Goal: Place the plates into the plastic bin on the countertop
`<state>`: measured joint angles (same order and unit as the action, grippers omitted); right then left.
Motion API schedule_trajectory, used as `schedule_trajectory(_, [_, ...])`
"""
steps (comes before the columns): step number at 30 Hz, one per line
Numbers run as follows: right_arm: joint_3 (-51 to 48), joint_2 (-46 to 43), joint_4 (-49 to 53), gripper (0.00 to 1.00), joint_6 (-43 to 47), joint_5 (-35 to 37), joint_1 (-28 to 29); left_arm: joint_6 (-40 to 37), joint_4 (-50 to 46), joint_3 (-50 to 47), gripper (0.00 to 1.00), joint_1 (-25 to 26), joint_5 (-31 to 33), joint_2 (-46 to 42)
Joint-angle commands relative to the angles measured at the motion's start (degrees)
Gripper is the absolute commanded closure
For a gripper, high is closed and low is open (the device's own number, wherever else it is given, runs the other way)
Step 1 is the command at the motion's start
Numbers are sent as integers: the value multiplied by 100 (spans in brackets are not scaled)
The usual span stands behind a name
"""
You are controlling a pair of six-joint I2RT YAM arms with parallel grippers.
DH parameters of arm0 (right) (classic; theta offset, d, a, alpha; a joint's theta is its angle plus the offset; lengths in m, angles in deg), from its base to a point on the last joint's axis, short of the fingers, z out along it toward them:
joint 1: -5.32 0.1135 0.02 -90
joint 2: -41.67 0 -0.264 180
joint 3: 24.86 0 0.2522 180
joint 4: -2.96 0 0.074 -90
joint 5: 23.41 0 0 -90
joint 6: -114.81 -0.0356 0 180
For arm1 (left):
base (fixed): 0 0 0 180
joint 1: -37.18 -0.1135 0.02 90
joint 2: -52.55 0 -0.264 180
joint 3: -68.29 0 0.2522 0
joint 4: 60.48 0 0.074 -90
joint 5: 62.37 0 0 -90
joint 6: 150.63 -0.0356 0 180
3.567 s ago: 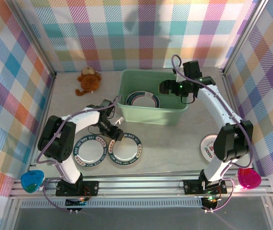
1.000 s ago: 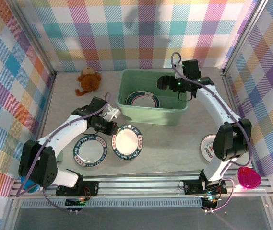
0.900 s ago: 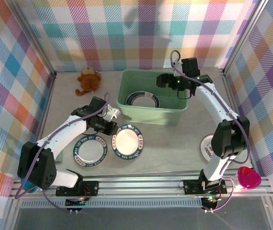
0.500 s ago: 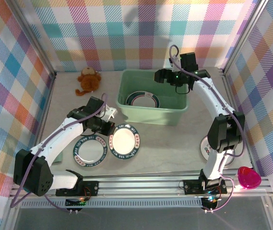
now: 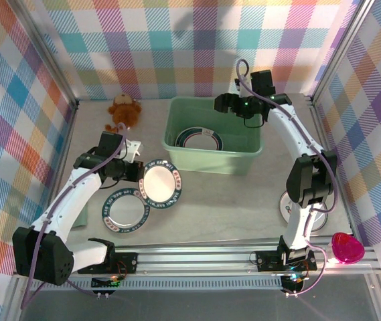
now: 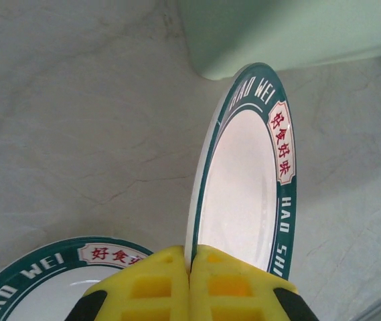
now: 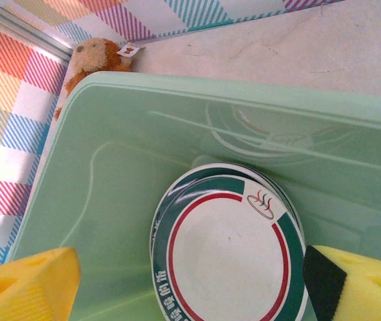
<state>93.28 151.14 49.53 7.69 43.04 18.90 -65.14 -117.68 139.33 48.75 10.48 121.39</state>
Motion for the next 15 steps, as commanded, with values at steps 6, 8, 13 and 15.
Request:
schedule_trajectory(6, [179, 147, -50, 14, -9, -295, -126, -277, -392, 380, 100, -612, 8, -74])
schedule_trajectory(8, [200, 168, -87, 14, -19, -324, -135, -320, -440, 448, 100, -731, 169, -64])
schedule_trajectory(13, [435, 310, -21, 14, 7, -438, -180, -441, -558, 763, 100, -965, 579, 57])
schedule_trajectory(15, [502, 354, -14, 15, 5, -487, -184, -436, -537, 916, 100, -1024, 771, 133])
